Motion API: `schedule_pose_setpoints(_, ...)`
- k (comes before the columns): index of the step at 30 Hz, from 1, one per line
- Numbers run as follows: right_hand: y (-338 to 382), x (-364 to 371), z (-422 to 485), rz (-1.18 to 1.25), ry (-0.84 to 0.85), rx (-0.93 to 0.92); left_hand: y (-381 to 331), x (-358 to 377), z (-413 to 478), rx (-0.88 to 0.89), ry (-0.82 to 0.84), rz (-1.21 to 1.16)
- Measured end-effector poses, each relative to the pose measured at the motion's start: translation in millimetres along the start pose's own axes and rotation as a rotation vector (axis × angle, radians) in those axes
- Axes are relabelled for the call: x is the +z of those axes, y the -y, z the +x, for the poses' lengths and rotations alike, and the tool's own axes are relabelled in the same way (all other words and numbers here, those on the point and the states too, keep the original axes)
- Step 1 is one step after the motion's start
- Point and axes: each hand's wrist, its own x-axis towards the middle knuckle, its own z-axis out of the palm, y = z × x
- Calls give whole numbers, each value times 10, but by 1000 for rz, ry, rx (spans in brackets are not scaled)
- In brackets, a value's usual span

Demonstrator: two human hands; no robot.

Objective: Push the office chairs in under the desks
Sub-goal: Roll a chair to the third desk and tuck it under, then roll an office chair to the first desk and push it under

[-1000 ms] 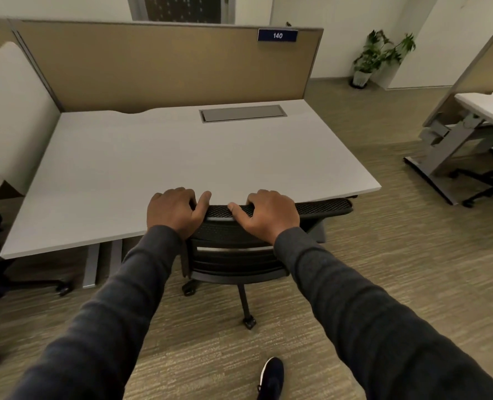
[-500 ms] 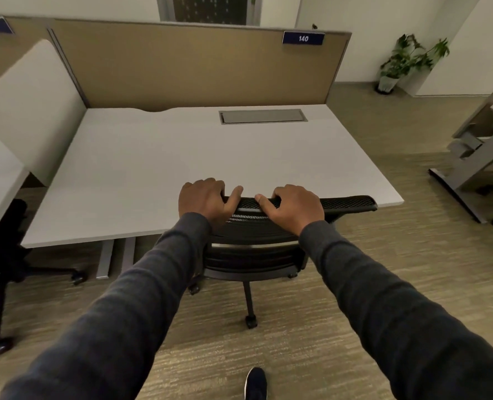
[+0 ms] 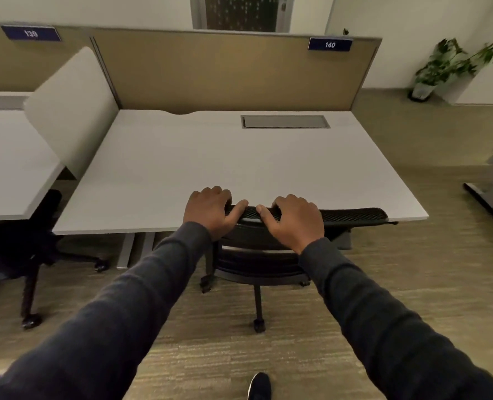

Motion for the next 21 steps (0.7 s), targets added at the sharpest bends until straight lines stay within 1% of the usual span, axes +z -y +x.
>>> schedule_pose_setpoints(4,230,5,-28,28,-9,-16,44,-69,-11,31,6,-71)
schedule_pose_setpoints(8,646,2,-60,85,-47,-60,264,-213,-132,24,-48,-111)
schedule_pose_setpoints(11,1062,10,-111,112,-74,-94,620,-296,-338,-4,-68,-102)
schedule_pose_setpoints(14,1554,70,-226,102,-78,-94,1049,-375,-621,-4,-52,-54)
schedule_pose_setpoints(18,2259,208,-482,83,-84,-40,1666,-490,-1077,30,-24,-40)
schedule_pose_setpoints(21,2806,302,-663,106,-47,0,2165,-619,-1424,46,9,-18)
